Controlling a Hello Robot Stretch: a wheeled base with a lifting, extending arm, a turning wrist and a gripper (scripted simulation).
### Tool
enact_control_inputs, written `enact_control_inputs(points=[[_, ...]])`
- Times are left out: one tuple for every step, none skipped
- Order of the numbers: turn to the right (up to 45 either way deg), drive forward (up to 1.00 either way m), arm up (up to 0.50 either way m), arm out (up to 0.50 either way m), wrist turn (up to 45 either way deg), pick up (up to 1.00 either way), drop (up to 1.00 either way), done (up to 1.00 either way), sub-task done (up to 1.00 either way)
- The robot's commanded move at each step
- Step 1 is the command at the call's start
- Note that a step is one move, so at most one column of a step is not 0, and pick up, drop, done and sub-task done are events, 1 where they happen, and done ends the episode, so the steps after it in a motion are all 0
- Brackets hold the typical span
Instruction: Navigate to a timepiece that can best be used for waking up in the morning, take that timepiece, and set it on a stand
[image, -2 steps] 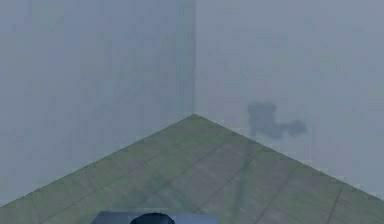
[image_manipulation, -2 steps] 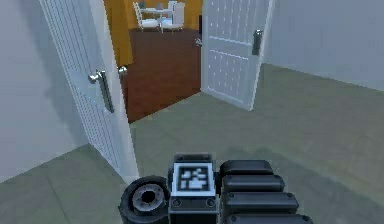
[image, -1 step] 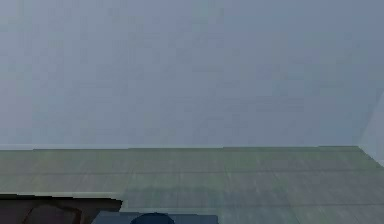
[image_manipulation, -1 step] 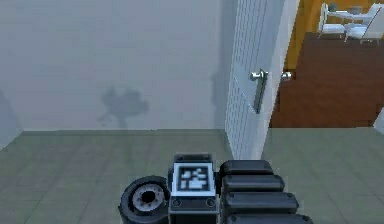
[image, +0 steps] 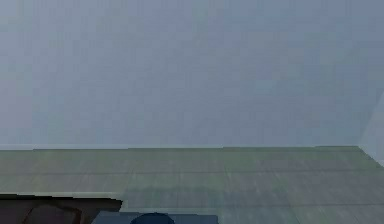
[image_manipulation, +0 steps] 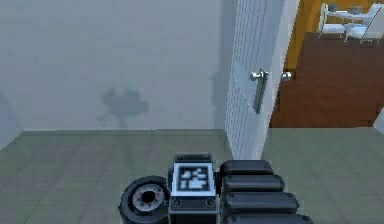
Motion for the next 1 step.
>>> enact_control_inputs(points=[[12.0, 0.0, 0.0, 0.0, 0.0, 0.0, 0.0, 0.0, 0.0]])
